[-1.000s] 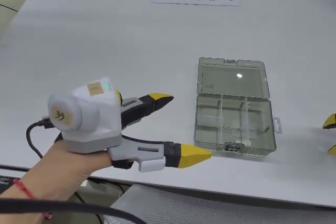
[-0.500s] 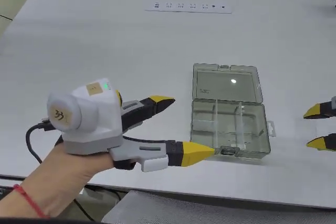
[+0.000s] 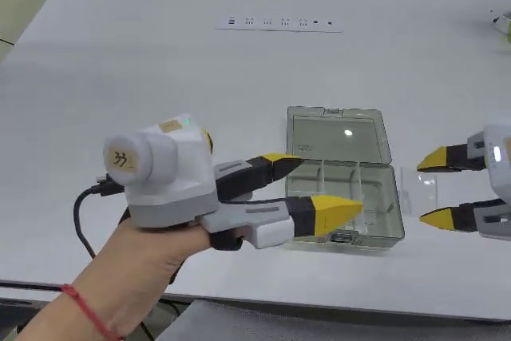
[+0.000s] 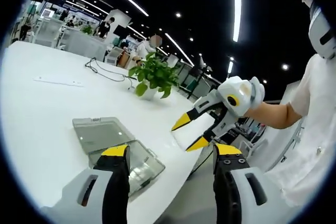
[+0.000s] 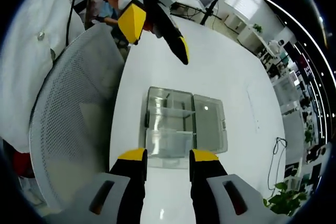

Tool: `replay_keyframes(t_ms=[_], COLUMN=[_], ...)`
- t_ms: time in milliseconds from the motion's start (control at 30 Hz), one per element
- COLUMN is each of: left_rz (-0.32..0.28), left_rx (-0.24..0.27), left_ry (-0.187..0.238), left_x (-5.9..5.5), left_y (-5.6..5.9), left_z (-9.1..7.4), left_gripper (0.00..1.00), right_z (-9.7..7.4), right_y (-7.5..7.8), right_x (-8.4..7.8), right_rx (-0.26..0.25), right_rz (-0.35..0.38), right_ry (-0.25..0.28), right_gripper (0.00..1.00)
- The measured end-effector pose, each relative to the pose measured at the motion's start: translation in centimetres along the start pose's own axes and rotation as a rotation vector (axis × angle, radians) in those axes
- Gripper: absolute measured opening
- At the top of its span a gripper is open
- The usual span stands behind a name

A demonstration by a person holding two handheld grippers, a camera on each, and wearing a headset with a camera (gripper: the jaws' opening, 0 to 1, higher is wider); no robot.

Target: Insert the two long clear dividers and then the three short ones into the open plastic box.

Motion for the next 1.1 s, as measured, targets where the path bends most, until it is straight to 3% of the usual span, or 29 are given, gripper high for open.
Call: replay_keyframes(t_ms=[133, 300, 533, 900, 1100], left_rz=[-0.055, -0.096, -0.16, -0.204, -0.218], left_rx=[-0.012, -0.025, -0.042, -0.057, -0.071], left_ry=[0.009, -0.029, -0.048, -0.043, -0.041], left_x=[-0.1, -1.1, -2.0, -2.4, -2.4], left_y=[0.6, 1.2, 1.9, 2.4, 2.8], left_z=[1.0, 1.9, 2.9, 3.2, 3.2], left_gripper=[0.56, 0.45, 0.33, 0.07, 0.01], right_z=[-0.3, -0.6, -1.0, -0.9, -0.9], right_y=[-0.3, -0.6, -0.7, -1.3, -1.3], right_x=[1.7, 3.3, 4.8, 5.9, 5.9], right_rx=[-0.013, -0.028, -0.043, -0.041, -0.041], right_rz=[-0.021, -0.055, -0.084, -0.111, -0.114], right_ry=[0.01, 0.017, 0.022, 0.025, 0.023], right_gripper=[0.32, 0.32, 0.32, 0.32, 0.32])
Point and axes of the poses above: the centre of the closed fingertips' face, and the gripper's own axes: z roughly forward along the fingers, y roughly to its right, x roughly out of its top, the point moved 1 cm from there along -z, roughly backward along the fingers, and after that the axes turned 3 degrees about y, right-handed, at the moved point
